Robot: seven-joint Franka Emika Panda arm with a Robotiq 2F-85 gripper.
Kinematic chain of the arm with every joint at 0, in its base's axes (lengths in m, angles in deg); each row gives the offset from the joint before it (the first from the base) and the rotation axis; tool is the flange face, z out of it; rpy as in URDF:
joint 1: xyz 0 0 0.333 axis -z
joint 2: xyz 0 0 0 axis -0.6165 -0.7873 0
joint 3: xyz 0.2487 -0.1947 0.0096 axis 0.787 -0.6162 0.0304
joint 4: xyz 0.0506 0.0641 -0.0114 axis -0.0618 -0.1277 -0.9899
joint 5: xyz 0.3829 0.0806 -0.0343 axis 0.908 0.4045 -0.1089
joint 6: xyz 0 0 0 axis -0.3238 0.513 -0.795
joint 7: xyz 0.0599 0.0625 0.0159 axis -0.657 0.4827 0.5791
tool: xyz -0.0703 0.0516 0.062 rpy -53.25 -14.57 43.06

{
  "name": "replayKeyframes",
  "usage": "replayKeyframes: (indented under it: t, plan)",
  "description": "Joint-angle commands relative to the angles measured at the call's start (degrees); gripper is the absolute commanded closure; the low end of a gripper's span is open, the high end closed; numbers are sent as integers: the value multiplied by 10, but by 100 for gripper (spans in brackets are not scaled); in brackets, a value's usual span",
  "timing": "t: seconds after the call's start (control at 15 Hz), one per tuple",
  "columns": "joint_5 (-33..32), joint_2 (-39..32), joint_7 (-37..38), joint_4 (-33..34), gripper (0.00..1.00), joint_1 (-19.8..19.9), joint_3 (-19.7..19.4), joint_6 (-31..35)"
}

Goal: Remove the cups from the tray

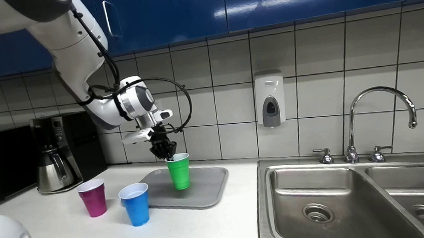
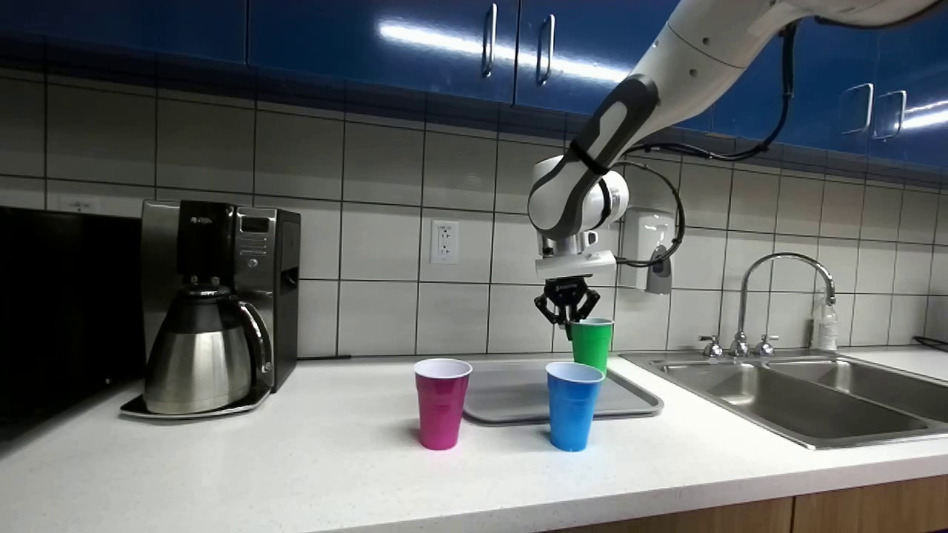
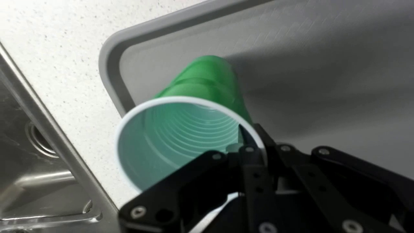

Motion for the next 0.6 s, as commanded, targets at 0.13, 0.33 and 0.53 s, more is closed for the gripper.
replayKeyframes:
  t: [0.13, 0.33, 0.53]
  plan:
    - [-30, 52, 45, -55, 99, 6, 11, -19]
    - [-29, 63, 51, -71, 99, 11, 13, -21]
    - [-29, 74, 54, -87, 99, 16, 14, -21]
